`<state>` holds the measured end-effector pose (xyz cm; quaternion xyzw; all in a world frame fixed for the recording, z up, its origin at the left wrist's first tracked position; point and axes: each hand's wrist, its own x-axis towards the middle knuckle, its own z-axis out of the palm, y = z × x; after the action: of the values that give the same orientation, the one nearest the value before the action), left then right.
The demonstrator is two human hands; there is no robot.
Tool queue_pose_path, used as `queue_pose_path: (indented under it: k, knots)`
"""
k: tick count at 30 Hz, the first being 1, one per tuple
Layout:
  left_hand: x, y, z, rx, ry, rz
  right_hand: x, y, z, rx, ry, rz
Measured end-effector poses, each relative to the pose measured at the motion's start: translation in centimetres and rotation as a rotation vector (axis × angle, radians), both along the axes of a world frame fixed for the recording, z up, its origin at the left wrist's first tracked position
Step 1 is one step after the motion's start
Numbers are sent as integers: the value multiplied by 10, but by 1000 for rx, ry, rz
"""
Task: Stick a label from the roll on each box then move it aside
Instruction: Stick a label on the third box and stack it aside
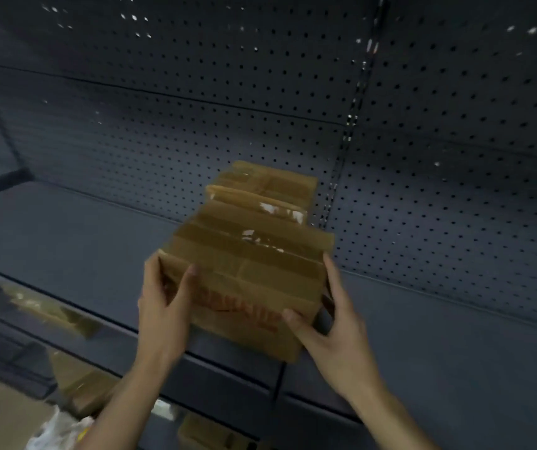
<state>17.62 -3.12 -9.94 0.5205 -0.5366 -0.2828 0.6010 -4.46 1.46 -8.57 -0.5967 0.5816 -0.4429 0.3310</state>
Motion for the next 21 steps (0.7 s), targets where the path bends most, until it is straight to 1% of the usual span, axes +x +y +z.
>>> queue_pose_path:
  k: [4, 9, 13, 21]
  knots:
    - [-18, 10, -6, -52, 25, -195, -23, 26, 9, -90, -85, -88]
    - [-57, 17, -7, -31, -87, -399, -66, 60, 6, -209, -178, -276]
    - [-101, 26, -5, -12, -116, -502, -101, 92, 3, -253, -166, -403]
    - [-195, 48, -2, 56, -217, -707, -177, 153, 2, -294, -101, -583]
